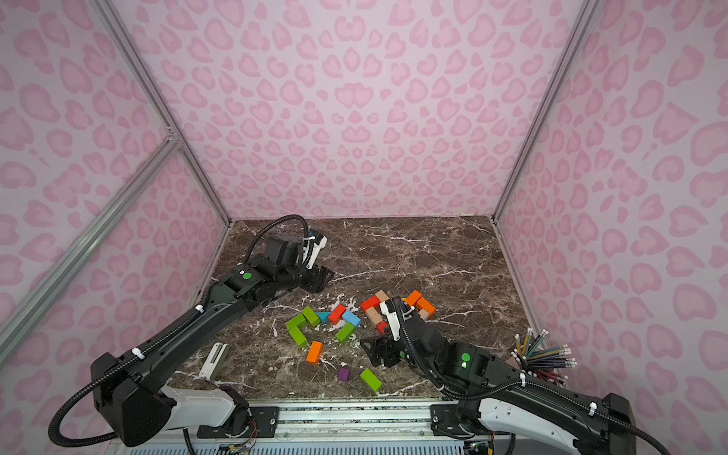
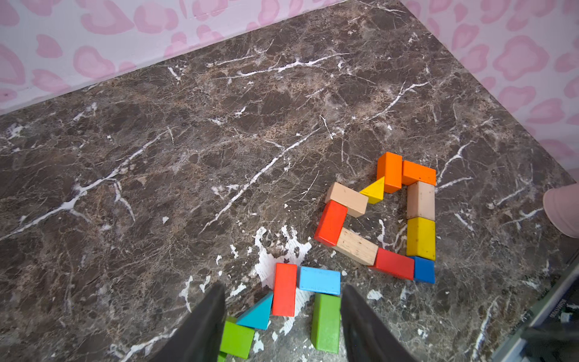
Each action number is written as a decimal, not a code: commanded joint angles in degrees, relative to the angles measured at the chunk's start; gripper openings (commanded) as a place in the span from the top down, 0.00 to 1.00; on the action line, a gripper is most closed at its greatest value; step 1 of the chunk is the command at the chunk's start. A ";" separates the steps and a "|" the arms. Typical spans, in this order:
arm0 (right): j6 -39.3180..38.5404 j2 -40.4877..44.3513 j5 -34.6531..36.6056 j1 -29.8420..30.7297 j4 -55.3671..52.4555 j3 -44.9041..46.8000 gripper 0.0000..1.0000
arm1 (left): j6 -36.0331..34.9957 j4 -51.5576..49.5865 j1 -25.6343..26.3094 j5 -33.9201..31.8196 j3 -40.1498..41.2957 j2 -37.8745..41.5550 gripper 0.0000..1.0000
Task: Assemble a heart with building blocks
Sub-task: Adjust the building block at the center of the board.
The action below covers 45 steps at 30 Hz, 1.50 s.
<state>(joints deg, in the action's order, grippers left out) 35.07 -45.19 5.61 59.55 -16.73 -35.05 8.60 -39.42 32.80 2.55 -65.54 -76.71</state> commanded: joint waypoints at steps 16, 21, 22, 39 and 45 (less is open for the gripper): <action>-6.72 4.93 -1.04 -2.07 -3.22 1.12 0.12 | 24.87 -5.47 11.34 -8.61 19.60 7.39 0.35; -7.40 6.73 -3.19 -4.40 -3.04 2.37 0.12 | 27.28 -3.02 11.86 -6.08 23.56 5.93 0.33; -7.40 7.04 -3.43 -4.69 -2.99 2.56 0.12 | 28.25 -2.19 12.13 -5.38 24.79 5.62 0.33; -8.27 9.48 -6.48 -6.98 -1.20 4.18 0.13 | 35.57 -0.13 16.46 -5.40 29.40 2.02 0.37; -8.34 10.07 -6.86 -7.24 -1.11 4.14 0.13 | 35.80 1.10 17.42 -4.03 29.53 0.61 0.36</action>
<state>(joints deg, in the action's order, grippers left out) 27.40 -35.31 -0.62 52.38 -19.51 -30.92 43.53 -41.08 49.76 -2.24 -36.01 -75.61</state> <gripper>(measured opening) 0.871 0.638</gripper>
